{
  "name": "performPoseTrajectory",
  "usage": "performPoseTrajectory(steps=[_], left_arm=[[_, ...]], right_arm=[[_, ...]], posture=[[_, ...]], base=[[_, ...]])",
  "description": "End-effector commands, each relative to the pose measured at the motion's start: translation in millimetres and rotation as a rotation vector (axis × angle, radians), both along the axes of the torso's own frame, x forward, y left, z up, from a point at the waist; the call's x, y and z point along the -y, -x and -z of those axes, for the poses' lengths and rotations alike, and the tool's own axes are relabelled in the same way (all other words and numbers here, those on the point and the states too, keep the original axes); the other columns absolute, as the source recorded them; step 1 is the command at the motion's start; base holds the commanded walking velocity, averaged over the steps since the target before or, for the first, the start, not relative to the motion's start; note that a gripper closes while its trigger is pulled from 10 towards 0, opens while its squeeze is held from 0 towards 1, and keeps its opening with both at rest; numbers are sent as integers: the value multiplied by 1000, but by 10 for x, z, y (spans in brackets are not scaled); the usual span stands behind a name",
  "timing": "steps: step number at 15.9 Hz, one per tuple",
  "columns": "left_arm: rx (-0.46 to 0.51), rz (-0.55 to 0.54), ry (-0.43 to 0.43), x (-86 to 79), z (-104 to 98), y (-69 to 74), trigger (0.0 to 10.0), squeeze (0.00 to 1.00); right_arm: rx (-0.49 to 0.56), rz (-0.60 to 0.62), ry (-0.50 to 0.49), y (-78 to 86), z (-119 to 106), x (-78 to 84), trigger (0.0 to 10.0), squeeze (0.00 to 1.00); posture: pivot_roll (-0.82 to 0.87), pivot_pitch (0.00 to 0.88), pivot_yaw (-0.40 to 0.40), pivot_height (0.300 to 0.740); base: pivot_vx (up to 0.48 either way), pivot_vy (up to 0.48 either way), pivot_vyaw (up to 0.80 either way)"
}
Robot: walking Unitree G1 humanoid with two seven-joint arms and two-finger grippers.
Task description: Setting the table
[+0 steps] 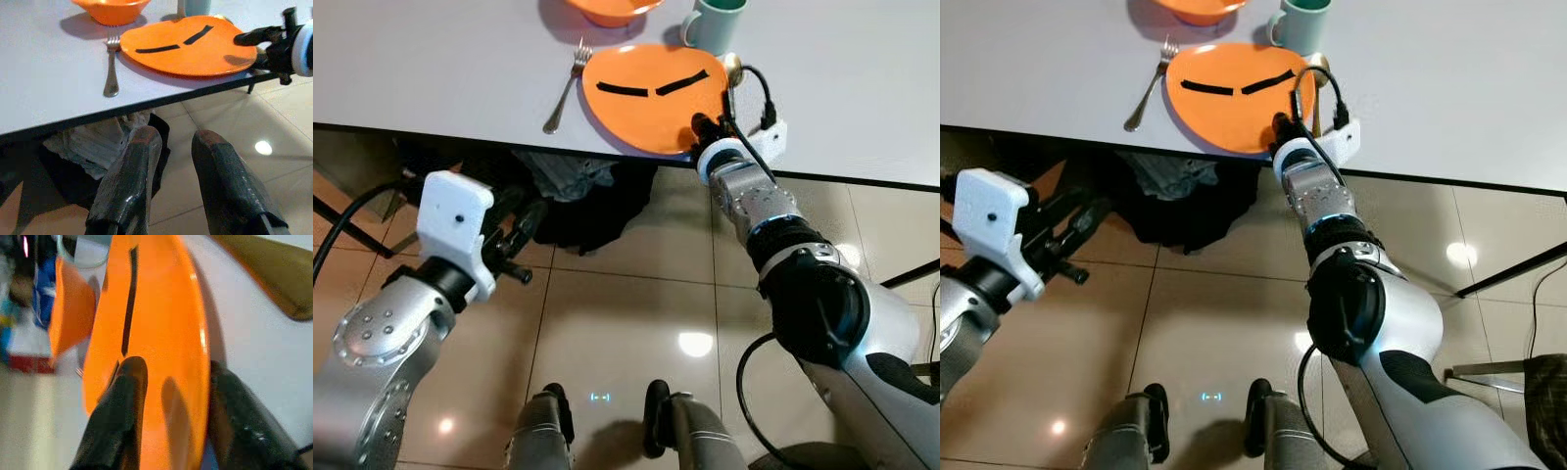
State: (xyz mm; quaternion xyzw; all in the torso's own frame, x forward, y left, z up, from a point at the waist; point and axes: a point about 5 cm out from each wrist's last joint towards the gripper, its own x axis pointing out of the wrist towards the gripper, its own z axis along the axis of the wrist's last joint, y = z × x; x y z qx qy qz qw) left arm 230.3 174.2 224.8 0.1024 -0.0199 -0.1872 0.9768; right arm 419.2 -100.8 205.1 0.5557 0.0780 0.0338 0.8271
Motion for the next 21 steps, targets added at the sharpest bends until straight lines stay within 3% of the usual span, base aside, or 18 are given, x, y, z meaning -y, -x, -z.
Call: performPoseTrajectory(steps=[1,2,3,5,7,10,14,15,18,21], left_arm=[[-18,4,2,17,46,-4,10000,0],[-22,9,1,29,54,-8,10000,0],[-23,13,1,37,57,-10,10000,0],[-31,19,3,53,68,-13,10000,0],[-43,28,-3,69,94,-3,10000,0],[-55,41,4,92,106,9,10000,0],[-60,48,2,97,115,5,10000,0],[-60,48,2,97,115,3,10000,0],[-60,54,4,96,116,-12,10000,0],[-58,53,2,96,116,-40,10000,0]], right_arm=[[-58,5,113,26,134,35,10000,1000],[-47,-14,221,25,124,15,10000,894],[-37,-27,292,25,121,4,10000,0],[-26,-63,490,33,135,-42,10000,0],[-79,-38,504,49,202,-24,10000,0],[-79,-13,551,50,214,10,10000,0],[19,-68,843,37,140,-31,10000,0],[30,-70,872,35,130,-35,10000,0],[61,-32,1073,24,85,15,10000,0],[51,10,1109,19,80,86,10000,0]], posture=[[118,272,-79,740],[116,268,-79,740],[117,266,-79,740],[116,264,-81,740],[112,264,-83,740],[112,266,-83,740],[111,267,-82,740],[111,267,-82,740],[113,262,-80,740],[113,255,-76,740]], base=[[0,0,0],[0,0,0],[0,0,0],[0,0,0],[0,0,0],[0,0,0],[0,0,0],[0,0,0],[0,0,0],[0,0,0]])
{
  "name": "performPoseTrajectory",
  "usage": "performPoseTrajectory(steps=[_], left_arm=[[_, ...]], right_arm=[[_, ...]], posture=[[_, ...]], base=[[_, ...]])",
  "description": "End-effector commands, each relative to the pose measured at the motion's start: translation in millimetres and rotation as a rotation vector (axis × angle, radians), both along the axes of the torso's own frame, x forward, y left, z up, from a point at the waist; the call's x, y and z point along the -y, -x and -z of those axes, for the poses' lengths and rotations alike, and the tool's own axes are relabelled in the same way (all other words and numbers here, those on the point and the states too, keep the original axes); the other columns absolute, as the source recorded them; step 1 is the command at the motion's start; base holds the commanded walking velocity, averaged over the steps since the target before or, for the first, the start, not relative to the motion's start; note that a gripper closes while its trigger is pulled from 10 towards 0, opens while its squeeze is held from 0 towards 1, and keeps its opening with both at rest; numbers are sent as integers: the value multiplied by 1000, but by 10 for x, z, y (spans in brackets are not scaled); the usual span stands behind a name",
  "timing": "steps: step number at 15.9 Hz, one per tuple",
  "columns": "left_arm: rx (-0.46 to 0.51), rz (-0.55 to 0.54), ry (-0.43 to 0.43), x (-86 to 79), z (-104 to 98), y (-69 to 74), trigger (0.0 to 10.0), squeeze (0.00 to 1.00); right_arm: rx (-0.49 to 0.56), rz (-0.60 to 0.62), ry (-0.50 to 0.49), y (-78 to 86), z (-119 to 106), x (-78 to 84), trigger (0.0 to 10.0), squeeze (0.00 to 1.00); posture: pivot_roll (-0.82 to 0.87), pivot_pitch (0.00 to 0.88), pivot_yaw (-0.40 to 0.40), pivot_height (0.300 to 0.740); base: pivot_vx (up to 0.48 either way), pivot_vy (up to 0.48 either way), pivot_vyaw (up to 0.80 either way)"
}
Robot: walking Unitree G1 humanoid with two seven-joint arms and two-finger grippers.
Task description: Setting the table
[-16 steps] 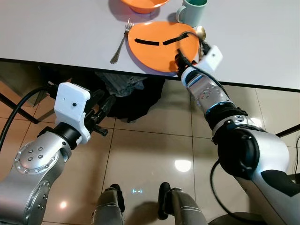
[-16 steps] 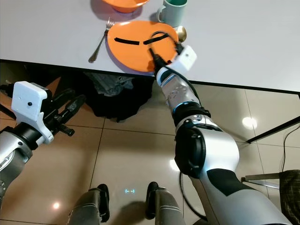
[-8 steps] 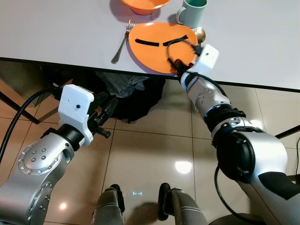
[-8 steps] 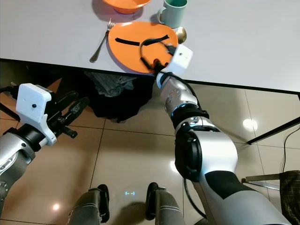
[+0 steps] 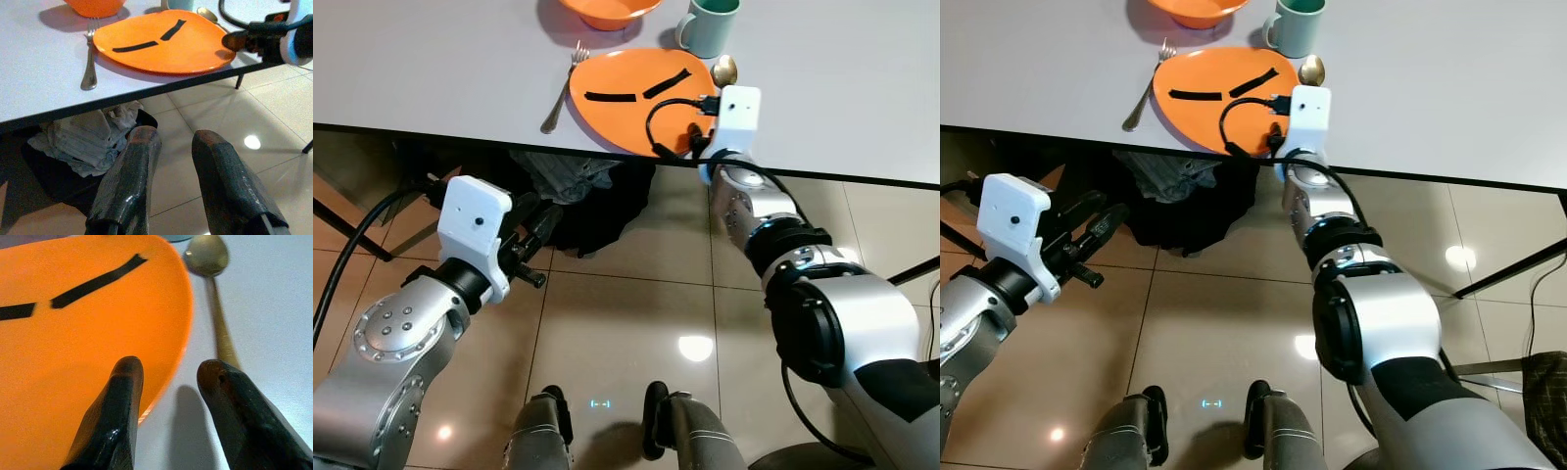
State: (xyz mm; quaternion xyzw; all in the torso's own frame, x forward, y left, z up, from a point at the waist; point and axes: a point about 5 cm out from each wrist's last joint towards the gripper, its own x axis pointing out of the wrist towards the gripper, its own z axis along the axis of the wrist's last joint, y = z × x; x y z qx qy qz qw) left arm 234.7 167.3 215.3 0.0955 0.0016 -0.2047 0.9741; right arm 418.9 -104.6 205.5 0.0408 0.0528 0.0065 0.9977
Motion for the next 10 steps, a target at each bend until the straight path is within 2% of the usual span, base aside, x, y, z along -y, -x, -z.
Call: performPoseTrajectory(steps=[1,2,3,5,6,9,10], left_arm=[[-8,21,-2,26,19,-4,10000,0],[-6,21,-3,26,15,-8,10000,0],[1,19,-4,23,5,-24,10000,0],[10,13,-3,23,-9,-54,10000,0],[16,-51,-37,11,-11,-143,10000,0],[47,-150,-73,28,6,-265,10000,0],[77,-180,-82,52,26,-301,10000,0]], right_arm=[[-12,33,1,14,76,73,10000,0],[-2,50,-17,10,59,97,10000,0],[45,87,-63,-4,-20,152,10000,0],[139,106,-92,-24,-186,196,10000,0],[229,61,-145,-40,-372,199,10000,0],[310,-23,-143,-8,-447,223,10000,0],[335,-78,-95,57,-381,263,10000,0]], posture=[[114,254,-75,740],[114,254,-75,740],[116,244,-73,740],[115,237,-78,740],[104,222,-83,740],[74,184,-78,740],[51,153,-72,740]], base=[[0,0,0],[0,0,0],[0,0,0],[0,0,0],[0,0,0],[0,0,0],[0,0,0]])
